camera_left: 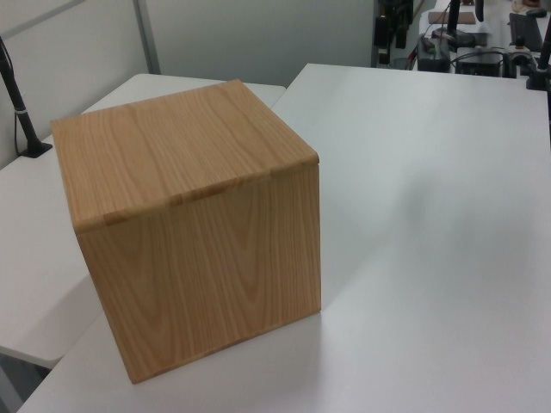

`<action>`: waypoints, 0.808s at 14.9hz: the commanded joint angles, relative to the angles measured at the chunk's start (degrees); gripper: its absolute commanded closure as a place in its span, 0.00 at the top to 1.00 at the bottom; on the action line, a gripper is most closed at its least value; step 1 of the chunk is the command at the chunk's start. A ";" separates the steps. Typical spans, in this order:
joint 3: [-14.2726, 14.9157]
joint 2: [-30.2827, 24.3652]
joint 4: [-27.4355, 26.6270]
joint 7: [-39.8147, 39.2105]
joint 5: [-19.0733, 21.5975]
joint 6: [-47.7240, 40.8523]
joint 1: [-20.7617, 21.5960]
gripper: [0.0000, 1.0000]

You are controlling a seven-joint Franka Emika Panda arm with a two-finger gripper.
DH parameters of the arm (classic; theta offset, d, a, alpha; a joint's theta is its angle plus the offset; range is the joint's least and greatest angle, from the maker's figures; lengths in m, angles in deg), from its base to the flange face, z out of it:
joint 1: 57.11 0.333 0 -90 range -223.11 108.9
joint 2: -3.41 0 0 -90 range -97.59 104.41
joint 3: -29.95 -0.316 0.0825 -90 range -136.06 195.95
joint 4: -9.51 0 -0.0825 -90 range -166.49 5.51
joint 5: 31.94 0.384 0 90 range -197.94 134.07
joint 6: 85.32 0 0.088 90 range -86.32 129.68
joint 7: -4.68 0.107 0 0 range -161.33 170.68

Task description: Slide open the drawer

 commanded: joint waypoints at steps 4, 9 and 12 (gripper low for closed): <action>0.00 -0.24 -1.08 -0.31 -0.68 0.56 0.70 1.00; -0.09 0.72 -1.09 -1.45 -0.16 0.73 0.62 1.00; -0.09 1.17 -1.00 -1.72 -0.15 1.00 0.44 1.00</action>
